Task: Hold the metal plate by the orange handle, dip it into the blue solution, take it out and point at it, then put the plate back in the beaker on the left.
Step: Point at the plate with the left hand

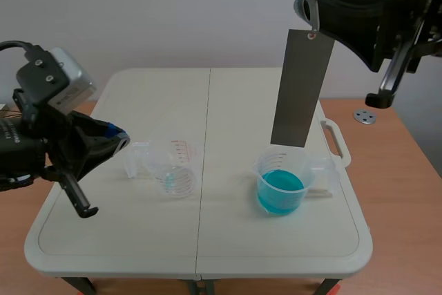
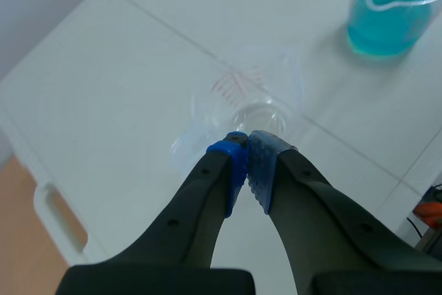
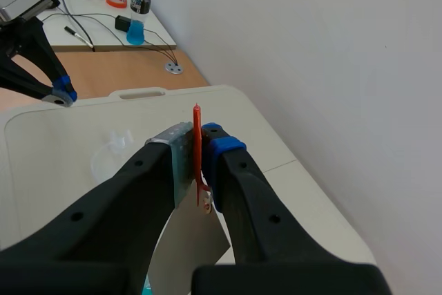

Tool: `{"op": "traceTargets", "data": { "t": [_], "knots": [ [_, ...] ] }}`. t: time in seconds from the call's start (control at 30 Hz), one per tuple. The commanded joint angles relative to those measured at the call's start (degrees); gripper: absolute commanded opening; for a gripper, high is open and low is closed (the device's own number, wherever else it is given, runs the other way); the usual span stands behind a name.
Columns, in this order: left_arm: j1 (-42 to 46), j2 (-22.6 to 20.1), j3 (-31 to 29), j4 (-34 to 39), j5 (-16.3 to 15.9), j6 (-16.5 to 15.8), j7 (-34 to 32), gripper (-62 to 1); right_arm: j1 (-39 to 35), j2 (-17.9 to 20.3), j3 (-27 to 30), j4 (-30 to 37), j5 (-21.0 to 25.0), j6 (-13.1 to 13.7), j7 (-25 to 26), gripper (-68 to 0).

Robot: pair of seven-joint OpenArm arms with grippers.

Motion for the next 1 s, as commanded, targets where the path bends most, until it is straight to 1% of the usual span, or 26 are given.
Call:
{"op": "traceTargets", "data": {
  "t": [0.0, 0.17, 0.23, 0.3, 0.5, 0.73, 0.77, 0.83, 0.97],
  "knots": [
    [-2.3, 1.6, 1.4, -0.9, -0.4, 0.1, 0.4, -58.8, 0.7, 0.3, 0.8, -0.9, 0.9, -0.3, 2.1, -66.2],
    [-9.4, 5.5, 7.7, -4.8, 0.2, -0.1, 1.8, -58.8, 0.7, 0.3, 0.8, -2.4, 0.9, -0.2, 3.7, -66.2],
    [-11.5, 6.9, 9.5, -6.4, 1.1, -1.0, 1.7, -58.8, 0.7, 0.3, 0.8, -2.4, 0.9, -0.2, 3.8, -66.2],
    [-13.3, 8.0, 11.0, -7.8, 1.1, -1.8, 1.7, -58.8, 0.7, 0.3, 0.8, -2.4, 0.9, -0.2, 3.9, -66.2],
    [-17.7, 11.1, 14.8, -10.9, 1.3, -5.1, 1.9, -58.8, 0.7, 0.3, 0.8, -2.4, 0.8, -0.2, 4.2, -66.2],
    [-21.8, 14.4, 17.6, -14.5, 1.3, -10.3, 1.9, -58.8, 0.7, 0.3, 0.8, -2.4, 0.8, -0.2, 4.2, -66.2],
    [-22.3, 14.9, 18.0, -15.1, 1.3, -10.6, 1.9, -58.8, 0.7, 0.3, 0.8, -2.4, 0.8, -0.2, 4.2, -66.2],
    [-23.3, 16.1, 18.9, -16.3, 1.6, -10.6, 2.2, -58.8, 0.7, 0.3, 0.8, -2.4, 0.8, -0.2, 4.2, -66.2],
    [-25.1, 18.9, 20.3, -19.5, 4.2, -10.6, 3.1, -58.8, 0.7, 0.3, 0.8, -2.4, 0.8, -0.2, 4.2, -66.2]
  ]
}}
